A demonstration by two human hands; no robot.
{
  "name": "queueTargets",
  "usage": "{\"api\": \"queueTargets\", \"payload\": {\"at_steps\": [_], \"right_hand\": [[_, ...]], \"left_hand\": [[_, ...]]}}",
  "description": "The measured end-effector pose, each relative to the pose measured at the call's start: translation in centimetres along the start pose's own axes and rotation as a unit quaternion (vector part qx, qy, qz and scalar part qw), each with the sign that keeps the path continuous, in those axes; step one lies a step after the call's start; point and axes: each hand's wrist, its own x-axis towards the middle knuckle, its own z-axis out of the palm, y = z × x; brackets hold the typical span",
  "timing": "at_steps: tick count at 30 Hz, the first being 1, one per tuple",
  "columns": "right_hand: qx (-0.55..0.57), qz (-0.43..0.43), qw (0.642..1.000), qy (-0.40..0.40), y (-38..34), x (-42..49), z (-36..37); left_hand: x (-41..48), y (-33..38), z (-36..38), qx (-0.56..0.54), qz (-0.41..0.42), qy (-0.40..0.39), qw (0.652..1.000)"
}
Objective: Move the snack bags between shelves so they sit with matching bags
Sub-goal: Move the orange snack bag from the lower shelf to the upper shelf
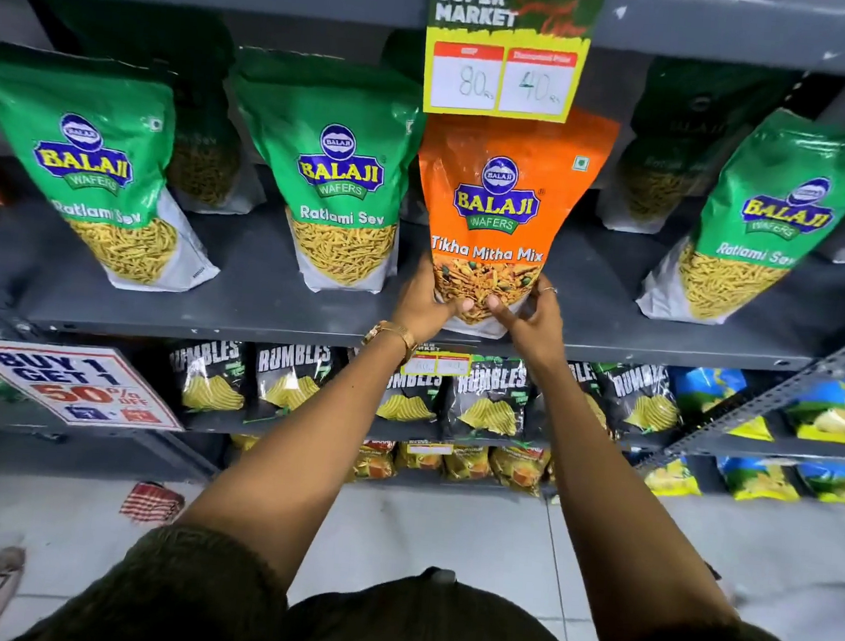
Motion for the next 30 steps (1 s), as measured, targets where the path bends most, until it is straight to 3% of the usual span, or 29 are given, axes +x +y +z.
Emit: {"api": "queueTargets", "payload": {"at_steps": [9, 14, 17, 21, 30], "right_hand": [[-0.04, -0.016, 0.998, 0.055, 0.2, -8.2, -4.6], [-0.078, -0.035, 0.995, 0.05, -4.2, -11.1, -10.4], [-0.107, -0.075, 0.99, 0.048, -8.4, -12.3, -14.6], [-0.134, -0.168, 0.974, 0.074, -13.3, -13.9, -17.9], [-0.092, -0.283, 0.945, 0.136, -22.1, -13.5, -17.1]], "left_hand": [[-7.5, 1.7, 4.2, 0.093, 0.034, 0.038, 0.994], [-11.3, 7.2, 5.1, 0.191, 0.092, 0.054, 0.976], [-13.7, 12.1, 4.6, 0.239, 0.16, 0.064, 0.956], [-15.5, 17.7, 2.7, 0.223, 0.229, 0.067, 0.945], [-15.6, 27.4, -3.1, 0.241, 0.321, 0.152, 0.903]]}}
